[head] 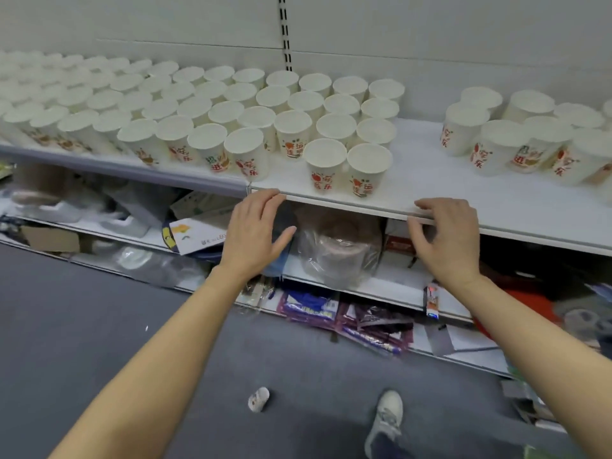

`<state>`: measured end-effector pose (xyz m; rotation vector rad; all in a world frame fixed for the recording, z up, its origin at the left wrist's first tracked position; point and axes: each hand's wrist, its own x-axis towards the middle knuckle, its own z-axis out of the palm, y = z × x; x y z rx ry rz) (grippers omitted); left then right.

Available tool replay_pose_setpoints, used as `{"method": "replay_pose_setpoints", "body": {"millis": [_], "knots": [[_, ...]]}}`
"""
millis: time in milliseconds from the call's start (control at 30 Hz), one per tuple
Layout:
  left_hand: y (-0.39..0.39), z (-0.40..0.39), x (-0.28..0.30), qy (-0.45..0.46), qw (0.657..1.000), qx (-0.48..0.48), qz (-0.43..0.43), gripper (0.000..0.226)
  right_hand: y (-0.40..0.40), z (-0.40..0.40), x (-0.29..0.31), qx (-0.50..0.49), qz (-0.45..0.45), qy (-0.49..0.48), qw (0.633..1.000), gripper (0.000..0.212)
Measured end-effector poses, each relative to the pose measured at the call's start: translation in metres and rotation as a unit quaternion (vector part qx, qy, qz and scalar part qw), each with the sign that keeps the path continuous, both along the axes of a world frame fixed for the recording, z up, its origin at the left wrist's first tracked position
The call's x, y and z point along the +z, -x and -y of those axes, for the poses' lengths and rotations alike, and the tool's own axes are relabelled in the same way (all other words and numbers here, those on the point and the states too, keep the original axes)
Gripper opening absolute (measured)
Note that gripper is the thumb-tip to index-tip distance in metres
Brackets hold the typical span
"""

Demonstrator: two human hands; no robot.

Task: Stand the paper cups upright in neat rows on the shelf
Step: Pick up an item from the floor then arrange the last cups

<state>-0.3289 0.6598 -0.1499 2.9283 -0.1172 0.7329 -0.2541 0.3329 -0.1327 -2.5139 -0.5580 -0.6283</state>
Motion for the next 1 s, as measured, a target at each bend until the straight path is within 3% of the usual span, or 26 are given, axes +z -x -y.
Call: {"method": "replay_pose_setpoints", "body": {"millis": [133, 300, 633, 867, 1000], "knots": [[0.02, -0.02, -0.018, -0.039, 0.998, -0.048, -0.03, 0.055, 0.035, -0.008, -0.01, -0.048, 0.028, 0.02, 0.998, 0.028], [0.076, -0.053, -0.083, -0.03, 0.992, -0.081, -0.087, 0.052, 0.106, -0.025, -0.049, -0.101, 0.013, 0.022, 0.995, 0.027], [0.204, -0.075, -0.256, 0.034, 0.955, 0.052, -0.29, 0.046, 0.19, -0.027, -0.164, -0.094, -0.073, 0.033, 0.992, 0.028], [0.318, -0.082, -0.418, -0.011, 0.87, 0.067, -0.488, 0.056, 0.22, -0.012, -0.272, -0.084, -0.079, 0.058, 0.992, 0.027], [0.364, -0.077, -0.507, -0.085, 0.82, -0.023, -0.566, 0.056, 0.244, -0.009, -0.335, -0.096, -0.078, 0.073, 0.99, 0.029]]}}
